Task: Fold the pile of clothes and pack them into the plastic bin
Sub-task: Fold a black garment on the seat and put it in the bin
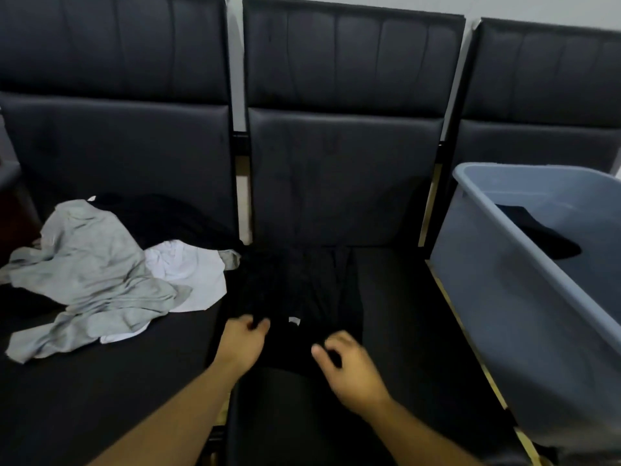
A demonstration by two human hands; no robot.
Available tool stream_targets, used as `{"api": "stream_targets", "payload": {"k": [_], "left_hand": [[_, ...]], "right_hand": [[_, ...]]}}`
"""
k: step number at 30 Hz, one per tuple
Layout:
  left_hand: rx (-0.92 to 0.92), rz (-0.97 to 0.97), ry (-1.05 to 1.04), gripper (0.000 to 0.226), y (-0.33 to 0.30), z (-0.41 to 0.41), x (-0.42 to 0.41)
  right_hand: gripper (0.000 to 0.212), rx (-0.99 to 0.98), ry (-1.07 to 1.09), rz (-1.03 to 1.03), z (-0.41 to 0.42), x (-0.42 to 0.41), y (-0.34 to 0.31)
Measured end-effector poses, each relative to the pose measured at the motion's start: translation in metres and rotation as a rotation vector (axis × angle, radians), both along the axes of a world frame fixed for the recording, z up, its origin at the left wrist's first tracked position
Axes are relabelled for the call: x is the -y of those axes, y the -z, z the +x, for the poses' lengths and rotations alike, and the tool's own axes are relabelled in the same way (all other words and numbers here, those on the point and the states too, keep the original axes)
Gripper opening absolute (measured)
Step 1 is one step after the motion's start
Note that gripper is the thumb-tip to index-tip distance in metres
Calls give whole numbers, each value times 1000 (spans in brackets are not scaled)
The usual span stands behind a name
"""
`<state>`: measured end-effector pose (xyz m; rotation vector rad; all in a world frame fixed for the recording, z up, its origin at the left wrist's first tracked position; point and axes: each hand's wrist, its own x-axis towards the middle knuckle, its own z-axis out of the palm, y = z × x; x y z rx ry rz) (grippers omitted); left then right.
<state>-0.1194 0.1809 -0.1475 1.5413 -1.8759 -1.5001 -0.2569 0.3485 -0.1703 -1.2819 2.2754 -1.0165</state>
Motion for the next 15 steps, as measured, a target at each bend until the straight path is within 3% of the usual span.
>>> {"api": "stream_targets", "payload": {"k": [1, 3, 5, 7, 11, 15], "left_hand": [[106, -94, 16, 31, 15, 5, -5], [221, -317, -16, 40, 27, 8, -15], [266, -546, 9, 55, 28, 3, -19], [319, -690, 228, 62, 28, -3, -21], [516, -666, 725, 60, 37, -10, -26], [591, -589, 847, 59, 45, -15, -44]], "right_hand": [[55, -16, -6, 104, 4, -10, 12], [50, -63, 65, 182, 3, -16, 20], [33, -94, 166, 95, 0, -12, 13], [30, -157, 195, 48, -8, -2, 9], [55, -193, -94, 431, -25, 14, 12], [65, -311, -112, 669, -21, -4, 17]]}}
